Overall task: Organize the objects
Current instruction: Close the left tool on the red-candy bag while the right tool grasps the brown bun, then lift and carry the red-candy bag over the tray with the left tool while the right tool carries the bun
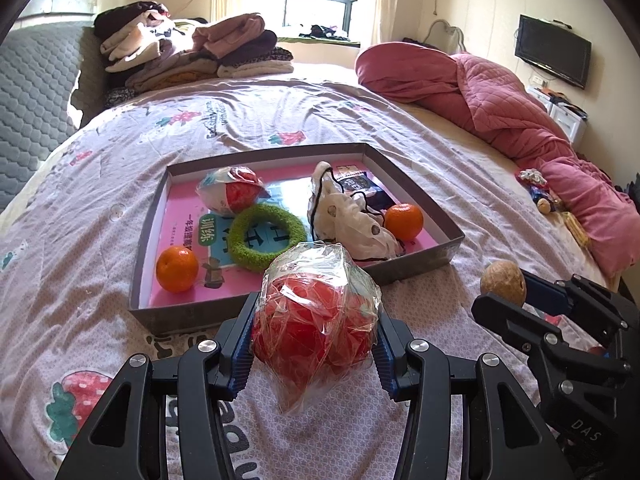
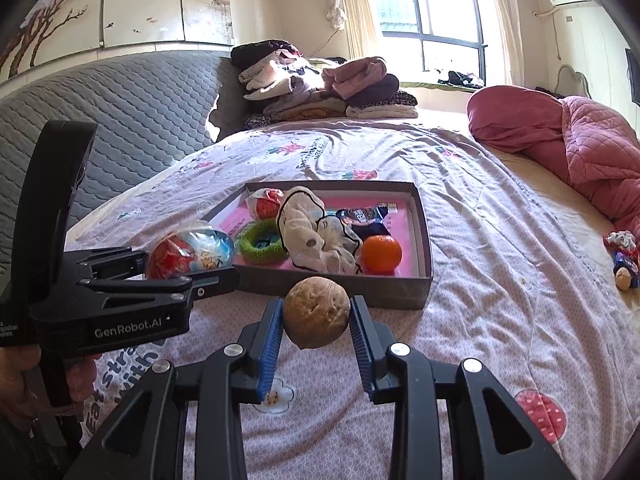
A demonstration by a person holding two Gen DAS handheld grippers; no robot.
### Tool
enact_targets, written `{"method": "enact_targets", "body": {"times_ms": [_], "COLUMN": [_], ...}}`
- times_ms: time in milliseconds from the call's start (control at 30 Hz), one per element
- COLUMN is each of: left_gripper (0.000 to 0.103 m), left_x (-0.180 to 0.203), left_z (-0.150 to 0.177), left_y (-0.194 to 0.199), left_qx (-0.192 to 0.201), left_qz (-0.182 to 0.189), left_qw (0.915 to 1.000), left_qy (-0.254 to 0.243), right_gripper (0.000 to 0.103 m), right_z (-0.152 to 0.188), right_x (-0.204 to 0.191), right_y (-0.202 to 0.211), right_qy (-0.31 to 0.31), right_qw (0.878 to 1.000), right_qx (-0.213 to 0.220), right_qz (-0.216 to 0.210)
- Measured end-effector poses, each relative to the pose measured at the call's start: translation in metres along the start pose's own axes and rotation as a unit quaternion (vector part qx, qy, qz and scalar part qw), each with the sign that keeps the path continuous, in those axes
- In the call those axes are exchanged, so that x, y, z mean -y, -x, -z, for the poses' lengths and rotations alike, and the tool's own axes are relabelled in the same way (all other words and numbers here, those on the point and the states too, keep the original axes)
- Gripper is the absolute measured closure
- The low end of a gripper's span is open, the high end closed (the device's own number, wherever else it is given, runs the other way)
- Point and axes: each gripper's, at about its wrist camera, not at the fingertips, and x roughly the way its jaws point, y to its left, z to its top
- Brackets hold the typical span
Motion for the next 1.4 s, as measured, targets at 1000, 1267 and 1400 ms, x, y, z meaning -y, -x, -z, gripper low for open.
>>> {"method": "enact_targets", "body": {"times_ms": [1000, 1267, 1400], "left_gripper": [0.052, 0.052, 0.052], "left_x": [-0.013, -0.019, -0.022], "left_z": [-0.029, -0.037, -0.041], "left_y": [0.013, 0.014, 0.014], "left_qx": [0.029, 0.034, 0.037], "left_qz": [-0.025, -0.032, -0.034], "left_qw": [0.9992, 0.9988, 0.9986], "left_qy": [-0.014, -0.013, -0.014], "right_gripper": [0.069, 0.069, 0.069], "right_z": [-0.035, -0.043, -0.047], "right_x": [0.003, 0.003, 0.003], "right_y": [-0.017, -0.022, -0.026], "right_qy": [0.022, 0.028, 0.032], "right_qw": [1.000, 0.999, 0.999], "right_qx": [0.018, 0.020, 0.020], "right_qz": [0.006, 0.008, 0.008]}}
